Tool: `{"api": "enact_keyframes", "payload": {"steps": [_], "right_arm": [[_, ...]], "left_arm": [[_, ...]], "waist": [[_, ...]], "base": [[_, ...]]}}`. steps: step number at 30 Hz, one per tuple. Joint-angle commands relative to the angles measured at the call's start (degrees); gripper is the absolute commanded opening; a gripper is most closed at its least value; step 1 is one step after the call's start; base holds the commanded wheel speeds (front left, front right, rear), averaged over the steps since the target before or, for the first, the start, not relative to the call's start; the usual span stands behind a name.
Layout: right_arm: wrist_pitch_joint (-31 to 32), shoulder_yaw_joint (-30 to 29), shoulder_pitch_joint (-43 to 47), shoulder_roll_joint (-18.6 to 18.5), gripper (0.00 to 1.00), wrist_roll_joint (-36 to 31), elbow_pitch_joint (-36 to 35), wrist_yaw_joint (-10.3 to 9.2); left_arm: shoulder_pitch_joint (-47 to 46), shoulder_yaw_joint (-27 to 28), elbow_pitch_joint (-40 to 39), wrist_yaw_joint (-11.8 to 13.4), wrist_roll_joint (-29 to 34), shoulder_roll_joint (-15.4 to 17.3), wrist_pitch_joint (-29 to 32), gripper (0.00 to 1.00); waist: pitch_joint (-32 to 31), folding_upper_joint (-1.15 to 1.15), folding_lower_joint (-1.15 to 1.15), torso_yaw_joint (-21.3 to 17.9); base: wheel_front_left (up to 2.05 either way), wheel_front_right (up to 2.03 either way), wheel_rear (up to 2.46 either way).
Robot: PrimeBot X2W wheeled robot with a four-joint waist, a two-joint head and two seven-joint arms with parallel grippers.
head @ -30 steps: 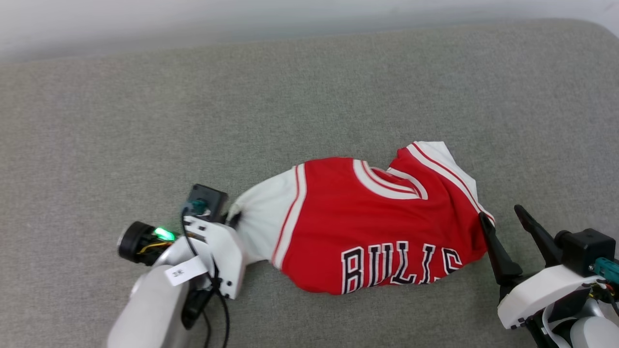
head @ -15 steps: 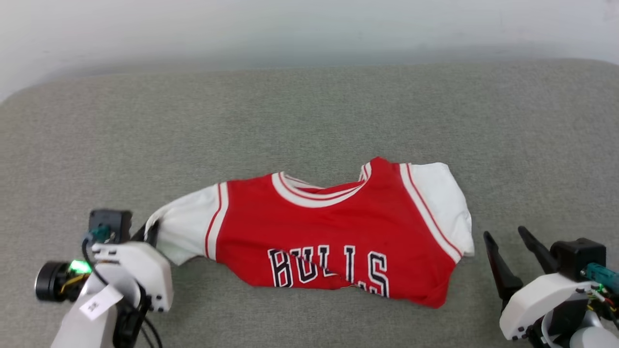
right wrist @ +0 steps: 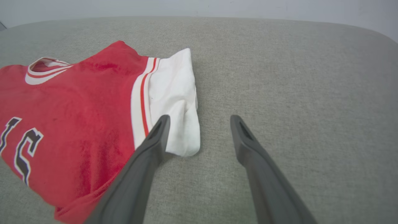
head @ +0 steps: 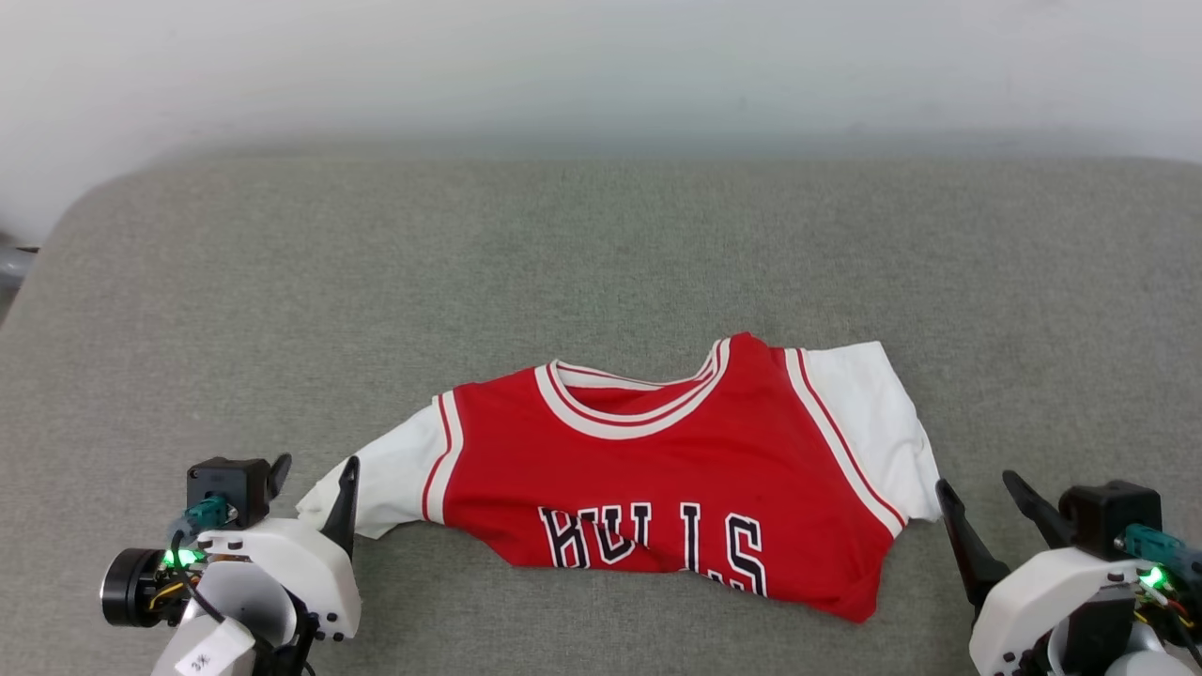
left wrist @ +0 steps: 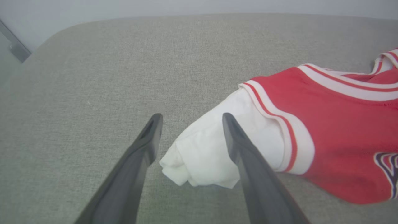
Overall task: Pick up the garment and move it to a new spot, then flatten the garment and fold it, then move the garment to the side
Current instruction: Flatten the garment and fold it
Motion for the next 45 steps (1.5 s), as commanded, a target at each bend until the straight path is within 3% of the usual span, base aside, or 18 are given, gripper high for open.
{"api": "enact_keyframes", "payload": {"steps": [1,5,8,15,22,29,34,35,36,45], "right_arm": [[0.3,-0.2,1.2,-0.4,1.0,-0.2,0.0,-0.06],[1.9,-0.2,1.0,-2.1,1.0,0.1,-1.0,-0.06],[4.7,0.3,-0.2,-4.7,1.0,-0.1,-1.6,-0.06],[17.3,5.5,-5.4,-13.2,1.0,6.0,-0.8,-0.07],[28.0,11.3,-12.1,-19.1,1.0,13.2,4.2,-0.07],[29.7,14.1,-16.3,-20.3,1.0,13.9,11.5,-0.07],[28.8,15.7,-16.7,-19.1,1.0,13.9,15.5,-0.05],[28.4,16.6,-16.5,-18.8,0.39,13.8,16.2,-0.05],[27.9,17.4,-16.4,-18.8,0.0,13.6,16.7,-0.05],[20.7,16.7,-17.1,-21.0,0.0,10.2,16.8,-0.08]], "left_arm": [[0.3,0.3,-0.4,0.2,0.4,-0.1,-1.9,1.0],[1.8,-0.1,-3.6,0.6,1.4,-1.2,-10.0,1.0],[3.2,-1.2,-7.7,-0.9,1.6,-2.5,-14.7,1.0],[7.1,-1.0,-15.0,-0.8,2.9,-3.7,-16.7,1.0],[7.6,-2.1,-15.9,-1.5,3.6,-4.8,-16.9,1.0],[6.3,-3.5,-15.3,-2.3,4.6,-6.0,-16.8,1.0],[5.9,-3.5,-14.9,-2.7,4.9,-6.3,-16.8,1.0],[5.9,-3.4,-14.9,-2.7,5.0,-6.3,-16.8,1.0],[6.0,-3.3,-14.8,-2.8,5.1,-6.4,-16.8,1.0],[7.4,-2.5,-14.4,-3.1,5.6,-6.1,-16.8,1.0]], "waist": [[-1.3,0.0,0.0,0.6],[-2.9,0.0,0.0,1.8],[-3.1,0.0,0.0,3.0],[-2.3,0.0,0.0,6.8],[-0.2,0.0,0.0,10.8],[1.6,0.0,0.0,14.2],[2.0,0.0,0.0,15.0],[2.0,0.0,0.0,15.0],[1.9,0.0,0.0,15.0],[-1.0,0.0,0.0,11.5]], "base": [[0.0,0.0,0.0],[0.0,0.0,0.0],[0.0,0.0,0.0],[0.0,0.0,0.0],[0.0,0.0,0.0],[0.0,0.0,0.0],[0.0,0.0,0.0],[0.0,0.0,0.0],[0.0,0.0,0.0],[0.0,0.0,0.0]]}}
